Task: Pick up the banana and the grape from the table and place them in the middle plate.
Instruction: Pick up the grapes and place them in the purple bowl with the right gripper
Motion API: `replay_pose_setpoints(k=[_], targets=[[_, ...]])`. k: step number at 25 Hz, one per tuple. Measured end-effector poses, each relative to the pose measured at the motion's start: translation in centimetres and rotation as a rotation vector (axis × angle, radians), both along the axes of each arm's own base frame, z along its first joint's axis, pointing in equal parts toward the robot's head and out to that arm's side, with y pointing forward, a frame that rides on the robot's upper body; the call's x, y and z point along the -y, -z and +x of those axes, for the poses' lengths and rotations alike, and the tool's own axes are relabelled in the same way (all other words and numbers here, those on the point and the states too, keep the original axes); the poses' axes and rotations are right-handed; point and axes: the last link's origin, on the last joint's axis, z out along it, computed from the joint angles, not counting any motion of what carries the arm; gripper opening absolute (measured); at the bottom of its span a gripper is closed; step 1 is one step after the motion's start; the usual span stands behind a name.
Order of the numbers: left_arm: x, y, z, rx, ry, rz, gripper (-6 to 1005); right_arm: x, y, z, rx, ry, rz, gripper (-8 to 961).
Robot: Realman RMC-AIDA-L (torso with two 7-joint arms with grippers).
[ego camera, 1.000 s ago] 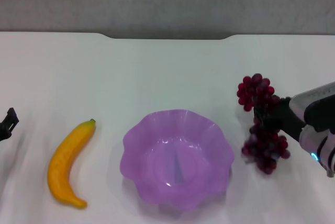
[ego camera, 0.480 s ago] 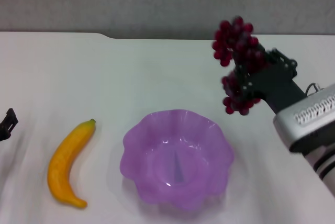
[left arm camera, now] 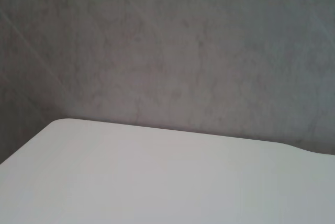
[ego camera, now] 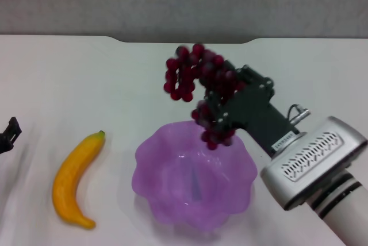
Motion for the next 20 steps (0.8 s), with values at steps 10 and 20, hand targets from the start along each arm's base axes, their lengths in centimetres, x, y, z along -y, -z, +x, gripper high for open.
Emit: replay_pose_setpoints(k=[10, 20], targets=[[-0.5, 0.2, 0.5, -0.001, 0.016, -0.007, 740, -0.4, 2.5, 2.4, 0.098, 0.066, -0.136, 453], [-0.8, 0.3, 0.8, 0.002, 0.021, -0.006, 740, -1.3, 4.1, 3.2, 0.153, 0.150, -0.266, 451]])
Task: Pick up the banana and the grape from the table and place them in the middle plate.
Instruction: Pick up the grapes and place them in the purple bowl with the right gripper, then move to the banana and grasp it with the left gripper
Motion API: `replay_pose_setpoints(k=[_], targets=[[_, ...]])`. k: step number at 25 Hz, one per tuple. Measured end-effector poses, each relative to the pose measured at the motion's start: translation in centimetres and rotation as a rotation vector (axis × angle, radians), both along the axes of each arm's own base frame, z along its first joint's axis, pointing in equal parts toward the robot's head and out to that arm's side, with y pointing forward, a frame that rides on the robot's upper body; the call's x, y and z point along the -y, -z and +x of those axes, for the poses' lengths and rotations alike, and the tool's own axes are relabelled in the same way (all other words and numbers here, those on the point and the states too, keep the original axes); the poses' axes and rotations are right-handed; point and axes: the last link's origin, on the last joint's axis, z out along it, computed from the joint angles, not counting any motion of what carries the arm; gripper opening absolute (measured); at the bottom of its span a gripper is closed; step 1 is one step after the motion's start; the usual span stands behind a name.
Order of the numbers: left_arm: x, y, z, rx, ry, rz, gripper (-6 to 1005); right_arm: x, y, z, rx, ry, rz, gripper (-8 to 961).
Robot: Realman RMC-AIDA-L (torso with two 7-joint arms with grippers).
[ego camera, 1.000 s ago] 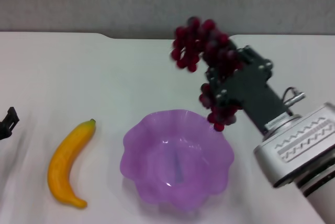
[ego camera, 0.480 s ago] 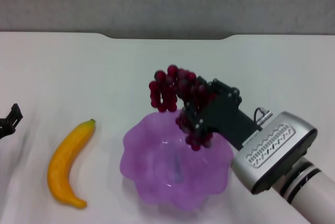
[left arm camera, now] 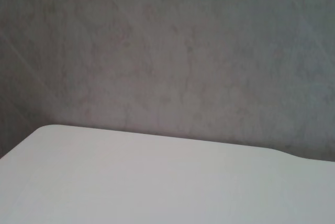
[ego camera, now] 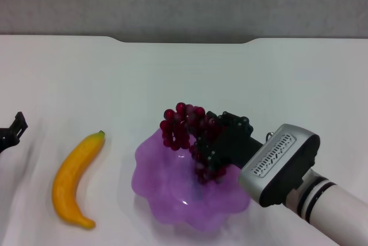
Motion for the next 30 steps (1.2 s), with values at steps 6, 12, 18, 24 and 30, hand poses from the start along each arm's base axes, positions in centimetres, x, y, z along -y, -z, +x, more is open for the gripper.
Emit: replay_pose_setpoints(k=[6, 12, 18, 24, 30], targets=[[-0.1, 0.1, 0.1, -0.001, 0.004, -0.003, 740, 0.1, 0.3, -0.1, 0.019, -0.029, -0.010, 448], [-0.1, 0.2, 0.2, 0.000, 0.003, -0.005, 740, 0.3, 0.4, -0.2, 0.018, -0.047, -0.010, 456], [-0.1, 0.1, 0.1, 0.000, 0.002, -0.004, 740, 0.8, 0.7, -0.2, 0.015, -0.079, -0.011, 782], [0.1, 0.1, -0.1, 0.001, -0.005, -0.003, 740, 1.0, -1.3, -0.6, -0.091, -0.150, 0.118, 892], [0.0, 0.2, 0.1, 0.004, 0.000, -0.006, 740, -0.5, -4.8, 3.4, -0.126, -0.063, 0.284, 897]])
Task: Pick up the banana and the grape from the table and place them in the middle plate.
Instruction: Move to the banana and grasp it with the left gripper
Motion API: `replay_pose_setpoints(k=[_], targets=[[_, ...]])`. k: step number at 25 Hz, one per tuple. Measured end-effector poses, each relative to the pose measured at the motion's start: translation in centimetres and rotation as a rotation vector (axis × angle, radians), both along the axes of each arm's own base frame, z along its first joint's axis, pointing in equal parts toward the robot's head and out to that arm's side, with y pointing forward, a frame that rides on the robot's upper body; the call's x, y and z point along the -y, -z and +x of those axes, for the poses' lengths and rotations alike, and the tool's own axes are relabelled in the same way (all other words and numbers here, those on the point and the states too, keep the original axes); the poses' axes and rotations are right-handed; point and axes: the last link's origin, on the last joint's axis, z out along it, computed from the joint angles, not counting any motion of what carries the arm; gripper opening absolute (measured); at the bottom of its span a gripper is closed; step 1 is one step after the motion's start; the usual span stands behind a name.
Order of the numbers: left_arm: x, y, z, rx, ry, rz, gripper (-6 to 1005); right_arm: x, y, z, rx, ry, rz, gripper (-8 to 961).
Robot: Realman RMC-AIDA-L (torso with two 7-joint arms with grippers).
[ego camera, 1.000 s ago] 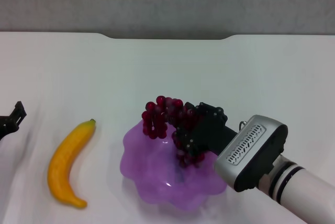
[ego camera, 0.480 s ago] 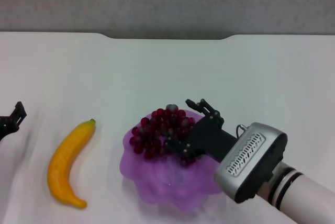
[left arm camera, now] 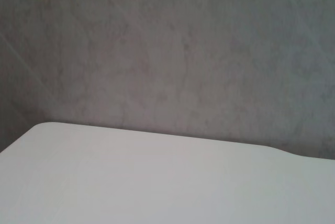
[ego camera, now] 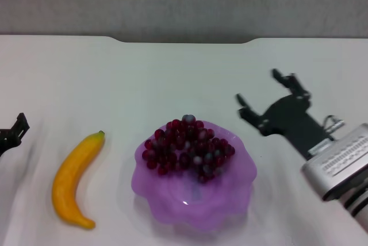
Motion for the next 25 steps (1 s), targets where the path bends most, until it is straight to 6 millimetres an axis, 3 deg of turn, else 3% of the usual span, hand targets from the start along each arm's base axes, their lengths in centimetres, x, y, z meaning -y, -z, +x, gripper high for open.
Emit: replay_pose_setpoints(k=[6, 16, 25], targets=[[0.1, -0.1, 0.0, 0.002, 0.001, 0.003, 739, -0.1, -2.8, 3.2, -0.145, 0.077, 0.072, 896], [0.0, 0.1, 0.3, 0.004, 0.014, 0.003, 739, -0.9, -5.2, 7.0, -0.340, 0.239, 0.041, 891], [-0.2, 0.4, 0.7, 0.053, 0.025, -0.005, 739, -2.2, -3.8, 7.4, -0.275, 0.324, -0.033, 891]])
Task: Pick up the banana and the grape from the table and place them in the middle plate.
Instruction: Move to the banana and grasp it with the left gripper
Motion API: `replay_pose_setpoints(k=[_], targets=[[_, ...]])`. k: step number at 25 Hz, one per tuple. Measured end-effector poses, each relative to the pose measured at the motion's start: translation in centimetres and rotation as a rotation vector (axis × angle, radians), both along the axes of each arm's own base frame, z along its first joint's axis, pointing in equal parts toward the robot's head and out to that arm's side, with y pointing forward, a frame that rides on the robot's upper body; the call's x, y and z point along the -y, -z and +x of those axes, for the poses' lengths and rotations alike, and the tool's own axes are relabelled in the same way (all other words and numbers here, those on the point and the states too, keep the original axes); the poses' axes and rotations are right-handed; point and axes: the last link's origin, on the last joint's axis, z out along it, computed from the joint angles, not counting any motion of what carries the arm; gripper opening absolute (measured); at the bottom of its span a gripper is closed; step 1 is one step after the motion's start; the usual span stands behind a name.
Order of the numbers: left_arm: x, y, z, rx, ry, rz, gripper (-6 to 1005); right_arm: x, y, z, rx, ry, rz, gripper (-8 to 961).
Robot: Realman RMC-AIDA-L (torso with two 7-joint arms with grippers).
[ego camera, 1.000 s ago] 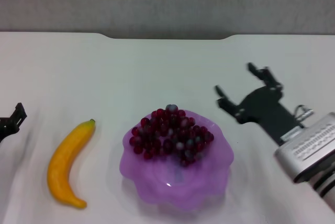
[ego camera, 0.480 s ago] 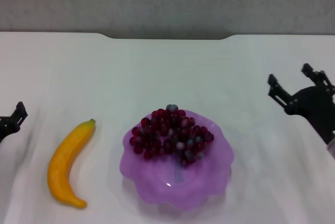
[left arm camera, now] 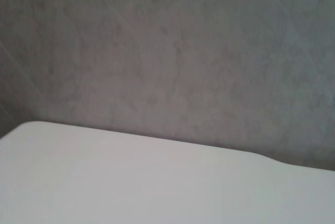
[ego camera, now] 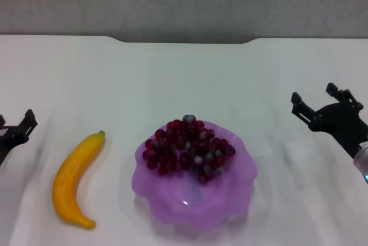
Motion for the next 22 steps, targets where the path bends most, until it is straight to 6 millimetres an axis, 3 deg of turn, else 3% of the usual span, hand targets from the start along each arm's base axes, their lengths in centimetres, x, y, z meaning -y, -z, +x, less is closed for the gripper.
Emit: replay_pose_setpoints(k=[5, 11, 22], targets=[[-0.6, 0.3, 1.7, 0.030, 0.070, -0.038, 739, 0.1, 0.3, 0.3, 0.015, 0.012, -0.018, 891], [-1.8, -0.4, 5.6, -0.043, 0.077, -0.110, 739, 0.1, 0.1, 0.5, 0.024, 0.017, -0.017, 891], [-1.3, -2.1, 10.3, -0.270, -0.215, -0.283, 739, 0.2, 0.4, 0.6, 0.037, 0.021, -0.028, 891]])
